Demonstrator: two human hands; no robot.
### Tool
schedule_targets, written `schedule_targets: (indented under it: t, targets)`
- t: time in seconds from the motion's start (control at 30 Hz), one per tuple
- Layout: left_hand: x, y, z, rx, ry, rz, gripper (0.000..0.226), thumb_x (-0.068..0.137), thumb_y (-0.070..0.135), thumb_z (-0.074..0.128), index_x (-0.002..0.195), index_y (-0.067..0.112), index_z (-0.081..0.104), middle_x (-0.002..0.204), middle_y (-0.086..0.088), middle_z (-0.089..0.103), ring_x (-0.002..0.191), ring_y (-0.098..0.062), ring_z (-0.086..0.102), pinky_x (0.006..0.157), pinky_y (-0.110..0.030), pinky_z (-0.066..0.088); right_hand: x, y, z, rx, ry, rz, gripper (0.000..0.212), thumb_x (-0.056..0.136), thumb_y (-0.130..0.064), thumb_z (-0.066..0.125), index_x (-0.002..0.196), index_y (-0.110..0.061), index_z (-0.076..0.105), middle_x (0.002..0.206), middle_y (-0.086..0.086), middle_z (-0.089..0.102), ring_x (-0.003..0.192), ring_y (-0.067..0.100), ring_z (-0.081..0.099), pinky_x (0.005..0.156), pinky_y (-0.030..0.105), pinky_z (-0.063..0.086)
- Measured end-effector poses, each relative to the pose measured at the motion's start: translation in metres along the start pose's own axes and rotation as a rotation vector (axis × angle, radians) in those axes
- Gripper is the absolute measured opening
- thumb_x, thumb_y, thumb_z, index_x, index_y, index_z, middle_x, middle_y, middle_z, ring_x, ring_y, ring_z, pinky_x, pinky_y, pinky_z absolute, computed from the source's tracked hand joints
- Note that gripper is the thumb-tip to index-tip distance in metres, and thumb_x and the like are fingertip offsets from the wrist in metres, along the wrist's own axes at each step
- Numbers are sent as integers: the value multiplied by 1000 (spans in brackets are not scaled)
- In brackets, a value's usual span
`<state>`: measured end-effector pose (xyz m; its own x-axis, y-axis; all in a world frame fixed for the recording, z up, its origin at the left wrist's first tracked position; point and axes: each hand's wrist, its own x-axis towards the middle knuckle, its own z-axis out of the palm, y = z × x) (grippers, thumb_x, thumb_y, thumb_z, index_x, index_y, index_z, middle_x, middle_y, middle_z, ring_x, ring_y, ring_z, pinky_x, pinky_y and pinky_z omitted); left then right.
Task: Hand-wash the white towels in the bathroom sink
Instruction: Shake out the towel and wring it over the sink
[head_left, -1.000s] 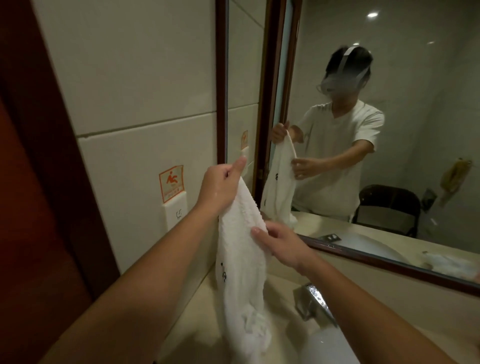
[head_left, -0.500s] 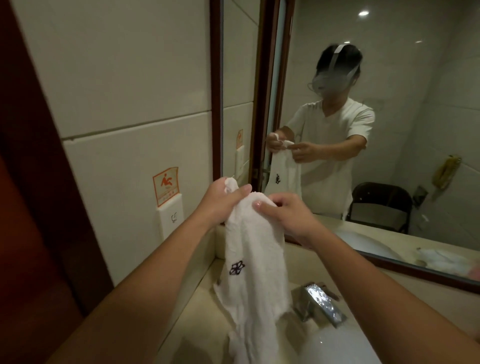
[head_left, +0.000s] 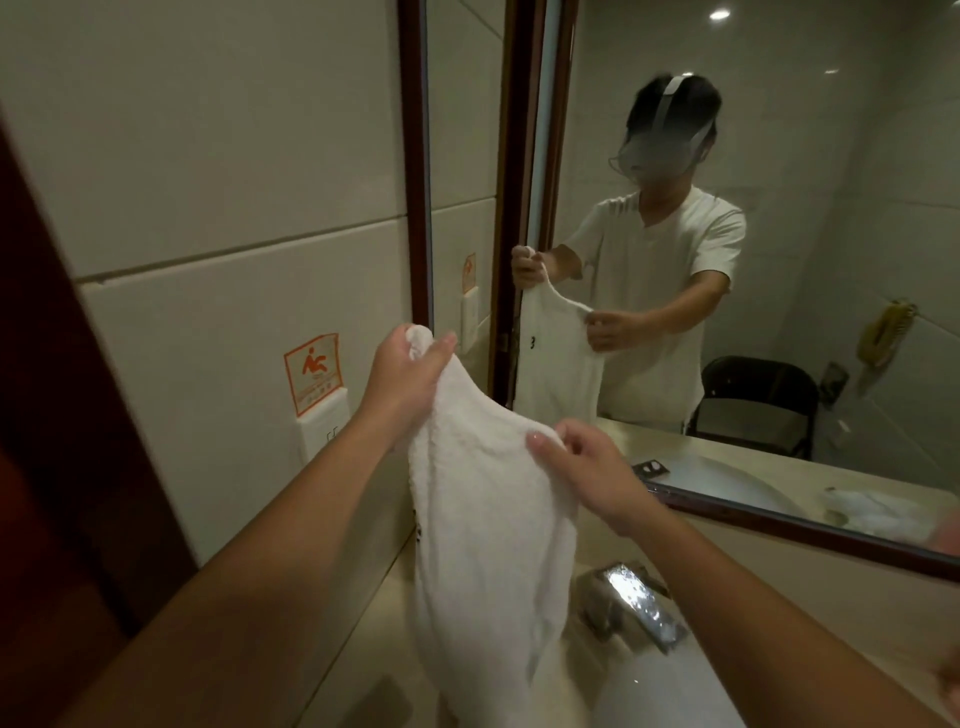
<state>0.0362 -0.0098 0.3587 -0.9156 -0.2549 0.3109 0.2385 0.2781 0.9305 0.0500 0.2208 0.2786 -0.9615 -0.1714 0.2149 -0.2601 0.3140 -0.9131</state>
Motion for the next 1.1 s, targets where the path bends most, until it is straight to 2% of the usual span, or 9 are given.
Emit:
schedule_targets:
  t: [0.17,0.23,0.33,0.4,0.6,0.73,0.9,1.0,1.1]
  targets:
    - [-4,22,10,-54,-249,27,36,105,52,51,98,20,64,90,2,66,85,-16,65,72,-32,48,11,-25,7,132,-153,16,28,87,-36,87,85,-20,64,80,-4,60,72,8,57,69,26,47]
    - [-5,33,19,-60,-342,19,33,107,49,51,88,25,64,79,7,63,75,-12,61,74,-33,45,14,-37,18,128,-220,8,43,75,-47,90,100,-19,69,93,1,71,86,18,70,83,35,56]
    - [-4,38,27,-20,-420,38,37,106,41,57,74,23,56,71,6,54,69,-13,53,77,-36,41,14,-48,35,31,-150,-87,61,76,-59,87,111,-13,69,105,16,73,95,35,72,88,52,59]
    - [-6,38,28,-23,-431,52,40,105,36,59,69,20,53,72,3,51,68,-14,52,77,-37,40,17,-48,37,86,-41,-110,50,87,-44,85,107,-5,62,95,20,67,83,32,65,79,54,56]
    - [-11,22,17,23,-419,61,51,104,51,55,93,4,71,86,-12,68,82,-26,68,87,-43,56,19,-64,33,75,-117,-111,21,104,-33,66,120,-20,63,105,7,73,89,23,71,78,39,59]
    - [-29,-9,25,-207,-273,-31,48,107,54,41,104,17,72,92,-2,75,85,-15,73,73,-28,58,18,-69,26,113,-10,-69,24,106,-38,61,110,-16,69,105,14,73,91,31,72,84,45,61]
    - [-57,-69,55,-176,-417,-169,65,96,79,36,102,29,77,103,2,80,104,-19,74,95,-41,55,15,-78,11,295,102,-48,27,107,-36,61,113,-10,67,87,1,71,80,17,67,80,42,56]
    - [-67,-75,68,-94,-297,-53,36,110,46,39,93,31,66,93,9,71,91,-6,66,79,-24,48,9,-74,-4,314,141,-24,25,104,-41,63,109,-18,69,94,0,72,89,20,68,86,47,56]
    - [-64,-59,72,-97,-183,146,37,112,28,42,77,23,50,70,14,50,66,1,47,64,-23,38,-3,-63,-24,427,117,54,27,91,-42,67,106,-19,70,102,9,71,94,28,67,91,54,55]
